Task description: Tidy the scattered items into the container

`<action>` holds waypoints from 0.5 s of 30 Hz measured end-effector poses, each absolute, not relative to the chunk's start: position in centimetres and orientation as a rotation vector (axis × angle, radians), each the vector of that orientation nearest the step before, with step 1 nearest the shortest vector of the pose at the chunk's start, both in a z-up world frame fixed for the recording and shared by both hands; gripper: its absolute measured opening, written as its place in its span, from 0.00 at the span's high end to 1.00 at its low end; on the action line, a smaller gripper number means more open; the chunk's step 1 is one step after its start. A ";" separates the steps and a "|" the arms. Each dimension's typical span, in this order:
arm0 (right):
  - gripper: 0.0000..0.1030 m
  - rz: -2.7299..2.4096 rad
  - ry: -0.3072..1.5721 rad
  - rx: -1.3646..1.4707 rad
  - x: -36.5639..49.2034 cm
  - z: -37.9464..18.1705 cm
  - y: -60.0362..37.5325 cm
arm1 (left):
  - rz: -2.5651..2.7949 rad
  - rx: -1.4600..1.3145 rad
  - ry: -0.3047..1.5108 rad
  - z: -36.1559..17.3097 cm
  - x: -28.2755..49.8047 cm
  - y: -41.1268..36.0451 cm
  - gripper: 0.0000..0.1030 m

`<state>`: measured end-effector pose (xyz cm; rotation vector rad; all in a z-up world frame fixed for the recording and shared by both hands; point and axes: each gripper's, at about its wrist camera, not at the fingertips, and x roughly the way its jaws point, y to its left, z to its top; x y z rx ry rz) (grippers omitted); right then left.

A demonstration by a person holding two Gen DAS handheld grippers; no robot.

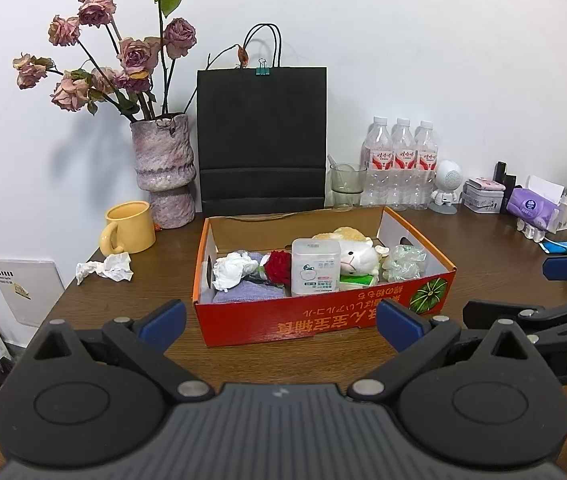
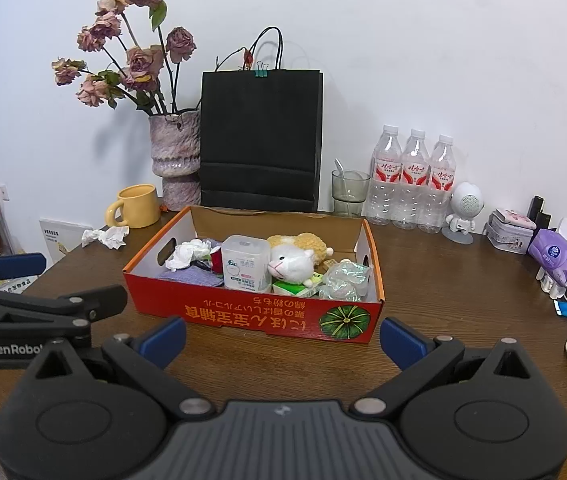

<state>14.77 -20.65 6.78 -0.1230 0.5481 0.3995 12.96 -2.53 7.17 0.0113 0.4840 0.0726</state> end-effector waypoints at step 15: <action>0.00 0.399 0.551 -0.122 14.8 6.5 -20.6 | 0.076 0.014 0.490 7.1 13.1 -2.6 0.00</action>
